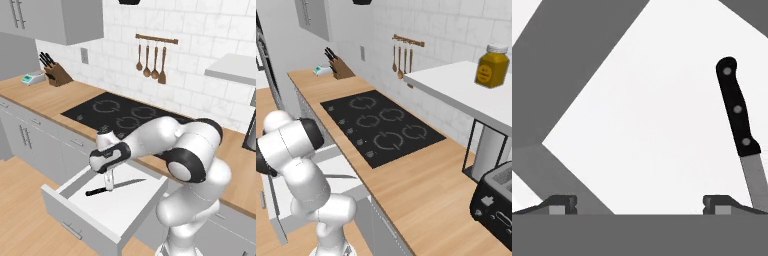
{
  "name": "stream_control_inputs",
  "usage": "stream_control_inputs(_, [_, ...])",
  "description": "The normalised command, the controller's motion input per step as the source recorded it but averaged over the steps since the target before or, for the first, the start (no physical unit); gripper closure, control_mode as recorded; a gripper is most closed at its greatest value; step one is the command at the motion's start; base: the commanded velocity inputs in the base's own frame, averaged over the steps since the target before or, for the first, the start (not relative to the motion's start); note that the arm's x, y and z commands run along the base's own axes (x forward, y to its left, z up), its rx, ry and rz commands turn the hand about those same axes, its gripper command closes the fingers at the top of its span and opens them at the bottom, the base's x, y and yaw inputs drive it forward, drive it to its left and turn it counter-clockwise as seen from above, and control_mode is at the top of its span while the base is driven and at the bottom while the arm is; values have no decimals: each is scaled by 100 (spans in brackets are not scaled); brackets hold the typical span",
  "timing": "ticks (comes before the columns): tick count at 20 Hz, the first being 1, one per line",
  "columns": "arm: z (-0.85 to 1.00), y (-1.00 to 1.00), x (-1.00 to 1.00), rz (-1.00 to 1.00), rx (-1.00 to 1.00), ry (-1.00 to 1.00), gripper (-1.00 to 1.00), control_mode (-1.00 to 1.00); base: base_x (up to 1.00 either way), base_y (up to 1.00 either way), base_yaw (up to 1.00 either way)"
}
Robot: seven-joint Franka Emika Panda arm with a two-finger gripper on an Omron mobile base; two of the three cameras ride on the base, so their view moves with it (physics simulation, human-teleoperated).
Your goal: Pick up the knife from the drawer and place it on the cutting board. Then place the meat from the plate to the cutting board.
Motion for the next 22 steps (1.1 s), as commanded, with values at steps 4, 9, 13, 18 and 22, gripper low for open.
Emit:
stream_control_inputs(4, [-49, 15, 16, 0, 0, -22, -100, -100, 0, 0, 0])
stream_control_inputs(9, [-17, 0, 35, 0, 0, -11, -100, -100, 0, 0, 0])
stream_control_inputs(13, [-14, 0, 35, 0, 0, 1, -100, -100, 0, 0, 0])
stream_control_inputs(18, [-21, 5, 29, 0, -1, 1, -100, -100, 0, 0, 0])
stream_control_inputs(22, [-35, 3, 31, 0, -2, 0, -100, -100, 0, 0, 0])
